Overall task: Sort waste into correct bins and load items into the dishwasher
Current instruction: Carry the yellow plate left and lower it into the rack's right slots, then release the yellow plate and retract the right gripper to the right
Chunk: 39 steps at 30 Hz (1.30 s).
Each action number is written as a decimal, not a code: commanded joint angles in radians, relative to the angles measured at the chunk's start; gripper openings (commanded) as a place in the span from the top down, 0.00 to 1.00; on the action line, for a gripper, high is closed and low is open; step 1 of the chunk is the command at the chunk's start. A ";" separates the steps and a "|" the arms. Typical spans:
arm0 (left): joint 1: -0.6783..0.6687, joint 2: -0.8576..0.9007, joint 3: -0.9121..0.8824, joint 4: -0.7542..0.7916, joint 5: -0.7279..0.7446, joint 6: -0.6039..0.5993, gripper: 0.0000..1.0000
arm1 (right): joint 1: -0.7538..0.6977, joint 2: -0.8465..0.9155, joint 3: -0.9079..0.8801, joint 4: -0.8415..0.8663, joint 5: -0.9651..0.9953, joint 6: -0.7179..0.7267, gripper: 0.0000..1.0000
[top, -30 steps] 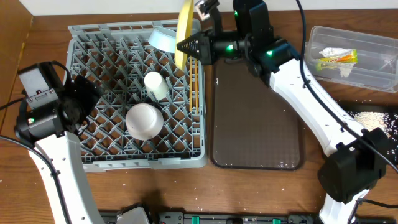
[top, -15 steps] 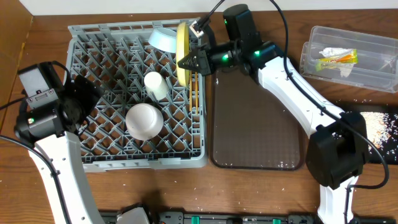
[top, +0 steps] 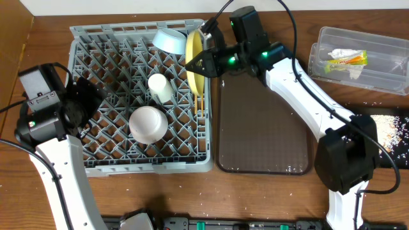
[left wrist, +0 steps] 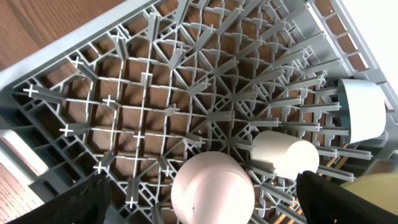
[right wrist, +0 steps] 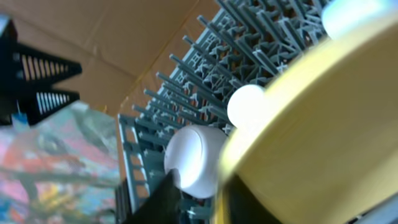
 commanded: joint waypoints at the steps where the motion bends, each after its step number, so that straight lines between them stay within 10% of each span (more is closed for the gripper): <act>1: 0.003 0.002 0.006 -0.002 -0.012 -0.009 0.04 | -0.011 -0.009 0.009 -0.002 0.003 -0.014 0.53; 14: 0.003 0.002 0.006 -0.002 -0.012 -0.009 0.04 | -0.177 -0.147 0.013 -0.164 0.332 0.022 0.22; 39: 0.003 0.002 0.006 -0.002 -0.012 -0.009 0.04 | -0.430 0.039 0.013 -0.282 1.087 0.234 0.36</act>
